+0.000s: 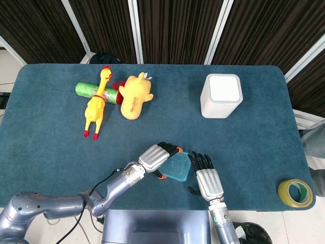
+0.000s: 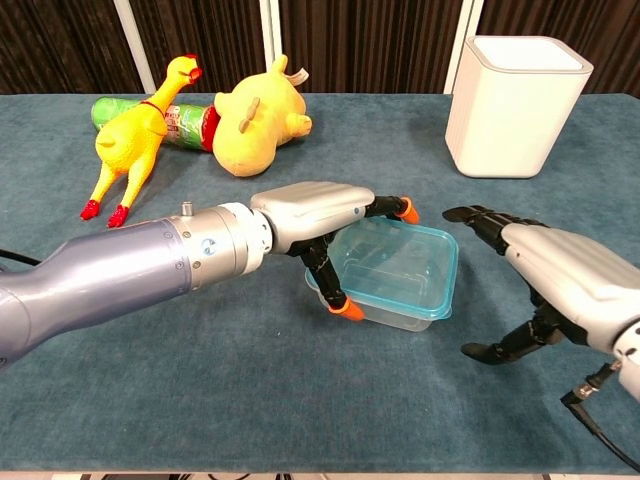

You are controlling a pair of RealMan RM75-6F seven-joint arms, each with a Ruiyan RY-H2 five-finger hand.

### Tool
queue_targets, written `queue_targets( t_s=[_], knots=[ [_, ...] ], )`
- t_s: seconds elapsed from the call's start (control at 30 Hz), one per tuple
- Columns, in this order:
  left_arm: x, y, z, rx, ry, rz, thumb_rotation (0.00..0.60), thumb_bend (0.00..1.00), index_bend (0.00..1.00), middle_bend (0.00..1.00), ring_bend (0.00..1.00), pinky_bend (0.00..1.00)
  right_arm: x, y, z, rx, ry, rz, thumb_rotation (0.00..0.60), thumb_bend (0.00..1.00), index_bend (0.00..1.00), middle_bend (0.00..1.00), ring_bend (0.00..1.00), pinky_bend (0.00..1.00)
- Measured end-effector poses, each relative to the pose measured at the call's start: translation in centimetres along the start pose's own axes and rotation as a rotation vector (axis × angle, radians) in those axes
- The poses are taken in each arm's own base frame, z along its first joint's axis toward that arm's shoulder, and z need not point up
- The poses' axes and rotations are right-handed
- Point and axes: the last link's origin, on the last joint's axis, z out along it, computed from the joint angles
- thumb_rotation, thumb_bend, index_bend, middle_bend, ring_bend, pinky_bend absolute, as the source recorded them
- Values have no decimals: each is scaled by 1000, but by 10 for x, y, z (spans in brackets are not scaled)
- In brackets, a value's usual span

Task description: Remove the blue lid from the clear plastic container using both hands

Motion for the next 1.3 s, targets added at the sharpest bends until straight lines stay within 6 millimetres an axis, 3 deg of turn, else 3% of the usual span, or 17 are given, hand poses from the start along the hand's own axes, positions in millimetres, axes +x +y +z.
queue_targets(
  t_s=[0.33,1.3],
  knots=[
    [2,-2,-1,22,6,-2,600,169,265,325,274,408,2,-4,11,-19,21,3,600,242,0,0,0,0],
    [-2,8,2,31,9,-18,600,169,267,325,274,410,6,-17,17,-52,22,96,600,241,0,0,0,0]
  ],
)
